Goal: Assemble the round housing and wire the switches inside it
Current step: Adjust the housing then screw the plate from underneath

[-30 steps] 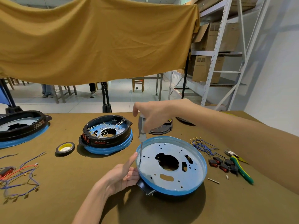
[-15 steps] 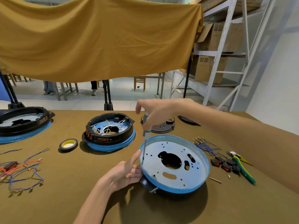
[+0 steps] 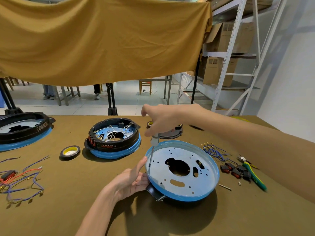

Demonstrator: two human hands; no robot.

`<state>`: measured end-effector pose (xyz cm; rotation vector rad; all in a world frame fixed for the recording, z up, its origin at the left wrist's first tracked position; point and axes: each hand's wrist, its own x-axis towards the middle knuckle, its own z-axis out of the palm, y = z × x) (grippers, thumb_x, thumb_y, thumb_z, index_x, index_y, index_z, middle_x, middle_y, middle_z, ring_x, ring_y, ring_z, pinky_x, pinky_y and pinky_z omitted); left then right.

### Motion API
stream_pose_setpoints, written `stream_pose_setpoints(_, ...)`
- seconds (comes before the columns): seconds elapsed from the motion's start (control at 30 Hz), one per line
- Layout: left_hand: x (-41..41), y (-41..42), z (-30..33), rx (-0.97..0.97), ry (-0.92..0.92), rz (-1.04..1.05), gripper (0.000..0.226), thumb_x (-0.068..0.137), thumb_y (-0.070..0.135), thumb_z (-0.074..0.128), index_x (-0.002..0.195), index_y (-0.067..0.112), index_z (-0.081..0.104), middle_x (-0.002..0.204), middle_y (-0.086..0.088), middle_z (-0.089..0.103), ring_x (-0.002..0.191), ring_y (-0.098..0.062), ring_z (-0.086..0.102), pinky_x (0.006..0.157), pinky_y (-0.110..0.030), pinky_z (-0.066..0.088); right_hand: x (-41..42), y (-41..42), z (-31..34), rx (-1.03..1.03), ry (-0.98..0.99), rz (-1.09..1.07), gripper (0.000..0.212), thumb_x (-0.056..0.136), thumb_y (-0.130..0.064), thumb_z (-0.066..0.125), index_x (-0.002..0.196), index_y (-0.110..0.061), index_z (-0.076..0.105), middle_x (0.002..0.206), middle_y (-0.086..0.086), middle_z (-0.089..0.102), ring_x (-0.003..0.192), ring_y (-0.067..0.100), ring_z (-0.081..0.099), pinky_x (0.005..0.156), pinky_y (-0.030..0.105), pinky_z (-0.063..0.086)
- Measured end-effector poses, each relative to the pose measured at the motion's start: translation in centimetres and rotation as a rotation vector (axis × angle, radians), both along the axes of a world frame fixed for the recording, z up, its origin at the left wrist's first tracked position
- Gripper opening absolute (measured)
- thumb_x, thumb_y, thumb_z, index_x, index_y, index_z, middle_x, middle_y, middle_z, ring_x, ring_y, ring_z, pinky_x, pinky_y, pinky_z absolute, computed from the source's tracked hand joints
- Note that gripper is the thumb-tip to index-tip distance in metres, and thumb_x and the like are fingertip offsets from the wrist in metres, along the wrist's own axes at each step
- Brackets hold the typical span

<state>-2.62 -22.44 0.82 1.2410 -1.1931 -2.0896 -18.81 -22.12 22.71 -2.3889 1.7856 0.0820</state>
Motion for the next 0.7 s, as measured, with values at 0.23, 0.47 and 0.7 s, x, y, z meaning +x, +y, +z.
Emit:
stream_pose_setpoints(0.23,0.0,0.5,0.4,-0.014,0.006,0.009,0.083,0.072,0.074,0.075,0.098,-0.004,0.067,0.086,-0.013,0.057,0.077,-0.021,0.054,0.067,-0.026,0.059,-0.3,0.0,-0.2,-0.121,0.082,-0.002,0.045,0.100,-0.047,0.060,0.126,-0.013,0.046,0.087,0.005,0.066,0.067,0.020,0.067,0.053,0.033,0.053)
stream_pose_setpoints(0.47,-0.1,0.8,0.9,0.011,0.005,0.029,0.078,0.075,0.071,0.072,0.098,-0.003,0.068,0.069,-0.005,0.059,0.056,-0.012,0.056,0.059,-0.023,0.056,-0.4,0.5,-0.3,-0.151,0.110,0.024,0.042,0.102,-0.048,0.055,0.123,-0.012,0.051,0.088,0.007,0.070,0.075,0.023,0.070,0.063,0.036,0.059)
stream_pose_setpoints(0.7,-0.4,1.2,1.3,-0.017,-0.032,0.025,0.075,0.077,0.072,0.068,0.097,-0.001,0.066,0.069,-0.005,0.064,0.057,-0.011,0.059,0.058,-0.022,0.055,-0.4,0.4,0.0,-0.126,0.078,0.056,0.042,0.101,-0.044,0.060,0.126,-0.014,0.046,0.095,0.008,0.068,0.079,0.024,0.071,0.068,0.040,0.061)
